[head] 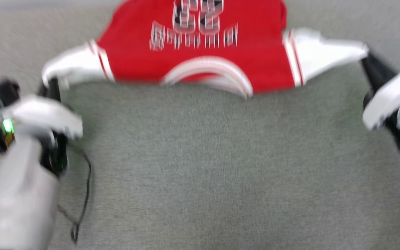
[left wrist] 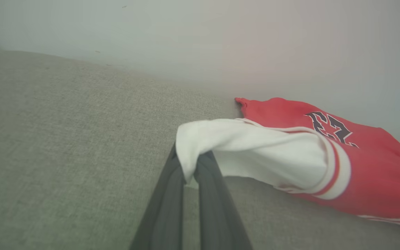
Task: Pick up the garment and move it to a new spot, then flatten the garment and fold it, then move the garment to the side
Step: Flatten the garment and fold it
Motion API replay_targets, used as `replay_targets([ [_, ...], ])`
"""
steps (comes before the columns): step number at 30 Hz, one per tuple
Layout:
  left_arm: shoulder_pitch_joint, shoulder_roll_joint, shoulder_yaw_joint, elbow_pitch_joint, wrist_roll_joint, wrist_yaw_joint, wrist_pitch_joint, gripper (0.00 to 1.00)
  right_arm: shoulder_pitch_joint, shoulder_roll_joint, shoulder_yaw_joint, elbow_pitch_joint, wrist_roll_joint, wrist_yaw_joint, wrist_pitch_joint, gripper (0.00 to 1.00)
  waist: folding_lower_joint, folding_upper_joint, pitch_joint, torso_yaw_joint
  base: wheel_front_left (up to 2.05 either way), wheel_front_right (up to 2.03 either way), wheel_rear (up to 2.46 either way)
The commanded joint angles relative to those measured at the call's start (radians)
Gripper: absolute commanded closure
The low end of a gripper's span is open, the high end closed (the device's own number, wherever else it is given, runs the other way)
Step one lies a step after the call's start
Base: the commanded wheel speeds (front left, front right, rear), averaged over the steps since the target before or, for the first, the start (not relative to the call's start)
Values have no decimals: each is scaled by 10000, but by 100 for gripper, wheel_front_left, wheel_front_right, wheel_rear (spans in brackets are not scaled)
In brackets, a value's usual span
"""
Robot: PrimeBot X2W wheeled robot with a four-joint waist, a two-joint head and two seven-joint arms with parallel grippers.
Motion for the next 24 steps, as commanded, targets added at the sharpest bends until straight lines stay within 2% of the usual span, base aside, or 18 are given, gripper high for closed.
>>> replay_targets([
  [1, 1060, -15, 73, -386, -91, 138, -67, 100, 889, -111, -135, -183, 113, -10, -73, 100, 2, 0, -1707, 210, 0, 0, 0],
  [7, 3987, 309, 46, -2246, -169, 888, 394, 100, 3503, -81, -897, -752, 80, -13, 39, 100, 2, 0, -3011, 329, 0, 0, 0],
  [14, 7535, 802, 212, -5399, -378, 2378, 1514, 100, 6528, 158, -2490, -1608, -435, -15, 488, 100, 2, 0, -4032, 406, 0, 0, 0],
  [19, 9622, 1089, 117, -7501, -363, 3430, 2400, 100, 8672, 730, -4049, -2607, -1125, -15, 1182, 100, 2, 0, -4254, 537, 0, 0, 0],
  [24, 10809, 1194, -180, -8380, -349, 3973, 3084, 100, 10459, 1622, -5333, -3937, -2244, -14, 2359, 100, 2, 0, -4336, 637, 0, 0, 0],
])
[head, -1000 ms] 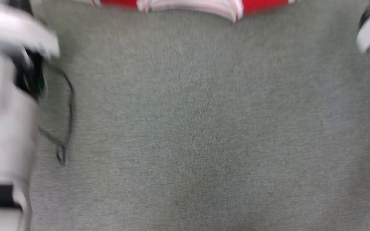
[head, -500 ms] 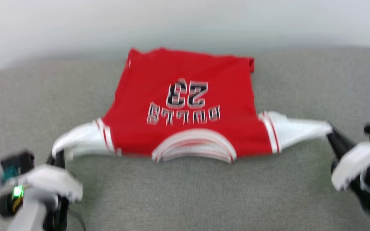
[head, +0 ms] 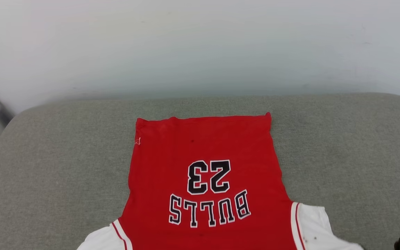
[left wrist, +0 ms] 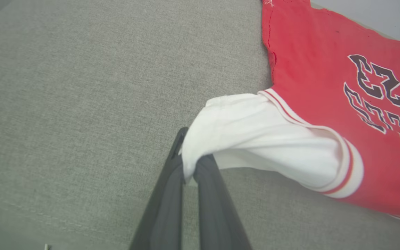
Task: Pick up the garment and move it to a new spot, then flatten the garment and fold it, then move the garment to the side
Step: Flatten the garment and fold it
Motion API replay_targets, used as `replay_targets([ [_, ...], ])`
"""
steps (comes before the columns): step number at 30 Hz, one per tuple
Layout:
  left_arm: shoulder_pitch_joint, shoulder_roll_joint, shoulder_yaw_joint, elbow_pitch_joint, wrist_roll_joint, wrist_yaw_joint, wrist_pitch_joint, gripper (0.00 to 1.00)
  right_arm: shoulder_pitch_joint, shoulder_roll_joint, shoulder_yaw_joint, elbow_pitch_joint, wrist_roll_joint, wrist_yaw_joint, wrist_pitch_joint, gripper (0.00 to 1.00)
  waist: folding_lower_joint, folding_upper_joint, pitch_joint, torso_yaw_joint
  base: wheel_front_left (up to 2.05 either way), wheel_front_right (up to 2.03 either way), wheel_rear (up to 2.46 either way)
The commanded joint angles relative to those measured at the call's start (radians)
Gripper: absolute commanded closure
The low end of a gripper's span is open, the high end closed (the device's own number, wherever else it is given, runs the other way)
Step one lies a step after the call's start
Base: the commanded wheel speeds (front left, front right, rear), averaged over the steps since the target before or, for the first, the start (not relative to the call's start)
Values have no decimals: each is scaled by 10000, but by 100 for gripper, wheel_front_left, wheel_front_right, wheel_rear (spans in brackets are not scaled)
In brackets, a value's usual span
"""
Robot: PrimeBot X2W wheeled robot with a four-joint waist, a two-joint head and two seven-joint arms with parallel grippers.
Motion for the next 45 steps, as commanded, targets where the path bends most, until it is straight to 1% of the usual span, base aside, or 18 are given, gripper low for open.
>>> replay_targets([
  [1, 297, 47, -81, -154, 75, 168, 112, 100, 631, 361, -453, -529, -483, -17, 547, 100, 5, 0, -15, 48, 0, 0, 0],
  [2, 297, 47, -81, -154, 75, 168, 112, 100, 631, 361, -453, -529, -483, -17, 547, 100, 5, 0, -15, 48, 0, 0, 0],
  [4, 394, -56, -271, -220, 150, 178, 109, 100, 1100, 758, -719, -937, -881, -16, 1205, 100, 5, 0, 1, 93, 0, 0, 0],
  [5, 346, -143, -385, -225, 169, 116, 86, 100, 1245, 977, -757, -1145, -987, -14, 1561, 71, 5, 0, 20, 117, 0, 0, 0],
  [6, 228, -206, -462, -218, 217, 54, 41, 100, 1337, 1160, -785, -1340, -1028, -13, 1881, 24, 5, 0, 48, 143, 0, 0, 0],
  [7, 106, -260, -541, -199, 230, 7, -14, 100, 1349, 1263, -794, -1593, -1102, -13, 2128, 0, 5, 0, 76, 162, 0, 0, 0],
  [9, -83, -368, -658, -139, 271, -135, -116, 100, 1228, 1452, -835, -2098, -1138, -13, 2478, 0, 5, 0, 143, 199, 0, 0, 0],
  [13, -406, -436, -763, -122, 394, -294, -298, 100, 546, 1381, -1134, -2862, -1250, -11, 2816, 0, 5, 0, 393, 251, 0, 0, 0],
  [15, -618, -441, -760, -294, 486, -319, -419, 100, -134, 1378, -1548, -3042, -1202, -11, 2723, 0, 5, 0, 718, 314, 0, 0, 0],
  [17, -894, -470, -781, -518, 618, -324, -539, 100, -1064, 1370, -1950, -2942, -1179, -11, 2685, 0, 5, 0, 1250, 404, 0, 0, 0],
  [21, -1674, -649, -948, -954, 929, -408, -813, 100, -3319, 1136, -2470, -2167, -1179, -11, 2686, 0, 5, 0, 2346, 787, 0, 0, 0],
  [25, -2522, -912, -1177, -1256, 1264, -507, -1088, 100, -5686, 789, -2555, -890, -1125, -11, 3060, 0, 5, 0, 3332, 1197, 0, 0, 0],
  [29, -3234, -1165, -1492, -1467, 1556, -663, -1262, 100, -7754, 498, -2351, 410, -993, -11, 4201, 0, 5, 0, 4193, 1603, 0, 0, 0],
  [33, -3761, -1394, -1806, -1585, 1806, -780, -1385, 100, -9340, 322, -2148, 1557, -1131, -11, 5920, 0, 5, 0, 4815, 1950, 0, 0, 0],
  [36, -4032, -1553, -1977, -1637, 1917, -854, -1457, 100, -10144, 319, -1995, 2120, -1262, -10, 7056, 0, 5, 0, 5148, 2159, 0, 0, 0],
  [38, -4172, -1626, -2054, -1660, 1972, -892, -1520, 100, -10518, 376, -1939, 2355, -1319, -11, 7553, 0, 5, 0, 5344, 2266, 0, 0, 0],
  [42, -4360, -1768, -2151, -1597, 1979, -937, -1629, 100, -10929, 506, -1737, 2651, -1352, -10, 8113, 0, 5, 0, 5656, 2425, 0, 0, 0],
  [45, -4449, -1838, -2201, -1501, 1987, -989, -1691, 100, -10824, 597, -1563, 3094, -1331, -11, 8579, 0, 5, 0, 5787, 2498, 0, 0, 0],
])
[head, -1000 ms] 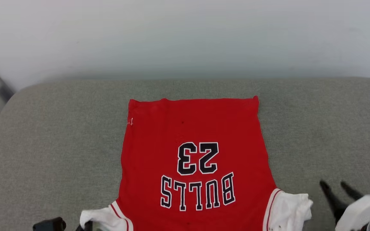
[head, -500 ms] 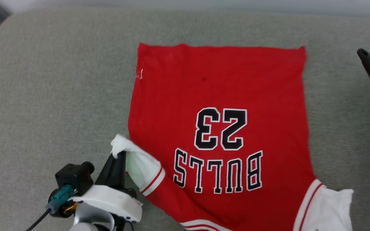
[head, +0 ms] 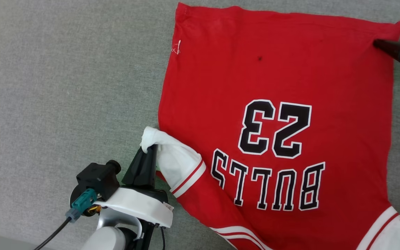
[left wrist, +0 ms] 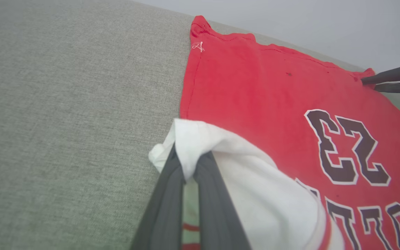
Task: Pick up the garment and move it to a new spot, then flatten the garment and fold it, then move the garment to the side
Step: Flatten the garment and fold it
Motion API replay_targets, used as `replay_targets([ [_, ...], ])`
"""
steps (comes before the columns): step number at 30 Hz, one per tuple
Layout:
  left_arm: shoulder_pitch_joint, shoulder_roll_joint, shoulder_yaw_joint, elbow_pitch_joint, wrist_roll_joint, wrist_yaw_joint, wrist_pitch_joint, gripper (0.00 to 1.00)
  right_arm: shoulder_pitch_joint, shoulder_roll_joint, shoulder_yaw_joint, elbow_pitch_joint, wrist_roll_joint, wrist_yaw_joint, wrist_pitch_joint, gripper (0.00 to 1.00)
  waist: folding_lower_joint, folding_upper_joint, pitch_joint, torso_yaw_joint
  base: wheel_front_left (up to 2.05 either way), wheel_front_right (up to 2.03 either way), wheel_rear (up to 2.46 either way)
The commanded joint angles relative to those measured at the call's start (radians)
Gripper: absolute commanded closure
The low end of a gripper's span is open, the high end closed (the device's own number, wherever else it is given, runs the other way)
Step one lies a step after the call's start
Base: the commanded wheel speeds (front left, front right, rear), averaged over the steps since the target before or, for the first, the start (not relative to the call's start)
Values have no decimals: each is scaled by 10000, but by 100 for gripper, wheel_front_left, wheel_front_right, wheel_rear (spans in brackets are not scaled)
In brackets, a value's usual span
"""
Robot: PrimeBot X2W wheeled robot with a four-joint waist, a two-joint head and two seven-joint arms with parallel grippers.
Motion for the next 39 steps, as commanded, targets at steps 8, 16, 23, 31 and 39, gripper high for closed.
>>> replay_targets([
  [8, -237, -172, -127, 335, -42, -140, -162, 100, 495, 124, 327, 919, -95, -4, 976, 100, -3, 0, 76, 318, 0, 0, 0],
  [16, 142, -58, -27, 759, -254, -80, -160, 100, 199, -940, 934, -95, -36, -4, 487, 100, -3, 0, -781, 236, 0, 0, 0],
  [23, 878, 330, 303, 1196, -577, 152, 48, 100, 1274, -1945, 1848, -1443, 478, -4, 329, 100, -3, 0, -2331, -328, 0, 0, 0],
  [31, 2185, 881, 842, 1430, -1075, 534, 323, 100, 5119, -2642, 1447, -3087, 993, -5, 538, 100, -3, 0, -4214, -1569, 0, 0, 0],
  [39, 3290, 1269, 1195, 1332, -1490, 802, 593, 100, 9338, -1856, 295, -4099, 1032, -5, 641, 100, -3, 0, -5127, -2666, 0, 0, 0],
])
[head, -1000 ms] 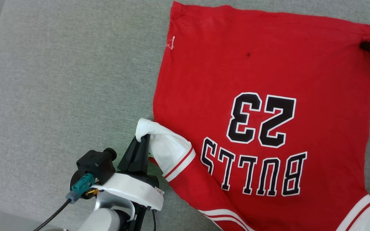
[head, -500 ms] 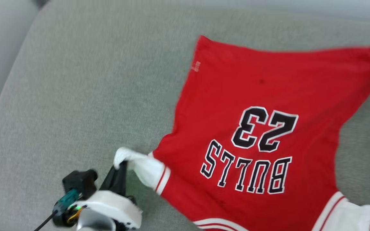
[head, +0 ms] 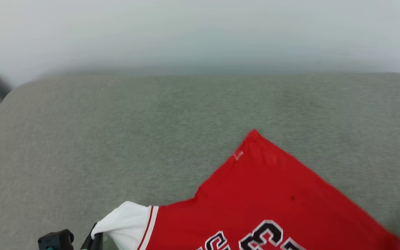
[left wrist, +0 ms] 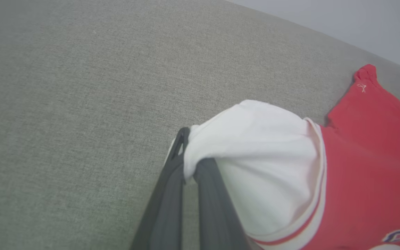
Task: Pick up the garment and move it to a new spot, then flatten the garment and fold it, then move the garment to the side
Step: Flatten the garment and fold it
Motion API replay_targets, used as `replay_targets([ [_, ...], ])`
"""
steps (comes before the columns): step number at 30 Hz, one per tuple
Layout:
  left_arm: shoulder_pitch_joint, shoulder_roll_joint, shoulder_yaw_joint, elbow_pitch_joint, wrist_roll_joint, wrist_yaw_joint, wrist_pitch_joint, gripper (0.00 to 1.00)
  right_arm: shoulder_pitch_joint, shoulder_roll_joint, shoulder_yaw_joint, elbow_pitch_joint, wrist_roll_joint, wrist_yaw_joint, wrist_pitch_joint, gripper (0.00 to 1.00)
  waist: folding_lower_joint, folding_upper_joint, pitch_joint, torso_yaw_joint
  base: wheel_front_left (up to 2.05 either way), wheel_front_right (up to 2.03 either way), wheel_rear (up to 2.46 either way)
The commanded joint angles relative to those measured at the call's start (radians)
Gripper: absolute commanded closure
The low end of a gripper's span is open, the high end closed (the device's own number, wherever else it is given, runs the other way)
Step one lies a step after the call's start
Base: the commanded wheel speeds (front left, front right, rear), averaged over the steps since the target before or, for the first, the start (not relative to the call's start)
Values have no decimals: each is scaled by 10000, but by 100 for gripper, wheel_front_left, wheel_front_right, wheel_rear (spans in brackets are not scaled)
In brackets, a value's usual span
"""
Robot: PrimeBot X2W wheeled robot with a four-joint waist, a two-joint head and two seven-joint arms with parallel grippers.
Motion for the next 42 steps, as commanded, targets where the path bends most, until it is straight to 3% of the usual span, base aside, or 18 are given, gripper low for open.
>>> replay_targets([
  [1, 126, 83, 55, -31, -28, 54, 47, 100, 548, 163, -109, -142, -103, -7, 22, 100, 3, 0, -678, -767, 0, 0, 0],
  [7, 359, 267, 125, -69, -152, 135, 258, 100, 2539, 1558, -823, -879, -144, -6, 94, 100, 3, 0, -777, -1223, 0, 0, 0],
  [8, 394, 276, 122, -68, -163, 143, 294, 100, 2660, 1786, -929, -974, -135, -6, 10, 95, 3, 0, -784, -1284, 0, 0, 0],
  [9, 411, 273, 124, -64, -185, 147, 290, 100, 2755, 1932, -997, -1076, -161, -6, -95, 44, 3, 0, -790, -1331, 0, 0, 0],
  [10, 421, 273, 122, -59, -205, 152, 312, 100, 2787, 2057, -1083, -1186, -197, -6, -271, 0, 3, 0, -792, -1369, 0, 0, 0],
  [14, 350, 304, 98, -102, -230, 159, 385, 100, 2476, 2278, -1222, -1665, -432, -6, -1471, 0, 3, 0, -753, -1454, 0, 0, 0],
  [17, 184, 342, 106, -220, -181, 187, 401, 100, 1919, 2181, -1204, -1960, -593, -6, -3028, 0, 3, 0, -590, -1467, 0, 0, 0],
  [24, -494, 374, -27, -747, 154, 194, 368, 100, -138, 2020, -658, -1674, -647, -6, -6181, 0, 3, 0, 297, -1169, 0, 0, 0],
  [27, -914, 320, -173, -996, 373, 194, 370, 100, -1087, 1902, -236, -1365, -562, -4, -6801, 0, 3, 0, 870, -910, 0, 0, 0],
  [31, -1565, 198, -417, -1300, 673, 90, 325, 100, -2387, 1620, 461, -929, -454, -6, -6259, 0, 3, 0, 1608, -504, 0, 0, 0],
  [42, -2806, -305, -1072, -1655, 1243, -137, 86, 100, -5025, 652, 2854, -516, 373, -6, -1047, 0, 3, 0, 3030, 314, 0, 0, 0],
])
